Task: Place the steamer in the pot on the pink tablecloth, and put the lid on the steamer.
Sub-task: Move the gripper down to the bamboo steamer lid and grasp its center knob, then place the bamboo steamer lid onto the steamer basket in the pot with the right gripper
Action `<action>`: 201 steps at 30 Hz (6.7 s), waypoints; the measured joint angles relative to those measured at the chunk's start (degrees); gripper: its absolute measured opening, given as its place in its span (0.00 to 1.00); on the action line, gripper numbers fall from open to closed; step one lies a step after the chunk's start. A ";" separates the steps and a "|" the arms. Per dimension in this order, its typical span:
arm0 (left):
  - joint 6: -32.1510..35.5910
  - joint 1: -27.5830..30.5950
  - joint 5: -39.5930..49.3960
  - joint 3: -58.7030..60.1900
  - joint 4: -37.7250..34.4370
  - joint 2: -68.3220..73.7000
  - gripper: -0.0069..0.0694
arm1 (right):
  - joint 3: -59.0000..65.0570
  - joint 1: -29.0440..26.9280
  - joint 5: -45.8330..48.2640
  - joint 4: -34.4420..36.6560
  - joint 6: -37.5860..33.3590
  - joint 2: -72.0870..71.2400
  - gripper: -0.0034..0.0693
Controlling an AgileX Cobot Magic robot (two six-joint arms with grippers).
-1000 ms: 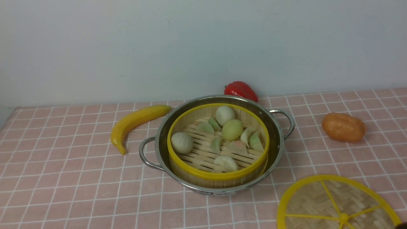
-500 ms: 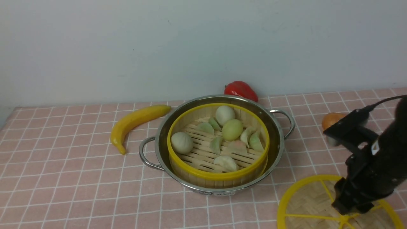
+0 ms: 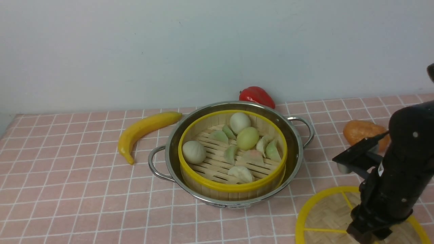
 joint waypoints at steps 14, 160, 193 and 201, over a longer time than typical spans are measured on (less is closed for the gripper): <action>0.00 0.00 0.00 0.00 0.00 0.00 0.41 | -0.43 0.00 2.24 -0.91 3.30 -2.04 0.25; 0.04 0.10 -0.11 0.00 -0.01 0.00 0.41 | -57.06 13.22 7.87 2.20 -10.92 24.59 0.25; 0.04 0.10 -0.11 0.00 -0.01 0.00 0.41 | -57.06 13.22 4.89 2.20 -12.24 24.59 0.35; 0.04 0.10 -0.11 0.00 -0.01 0.00 0.41 | -57.06 13.22 2.18 2.20 -12.24 24.59 0.57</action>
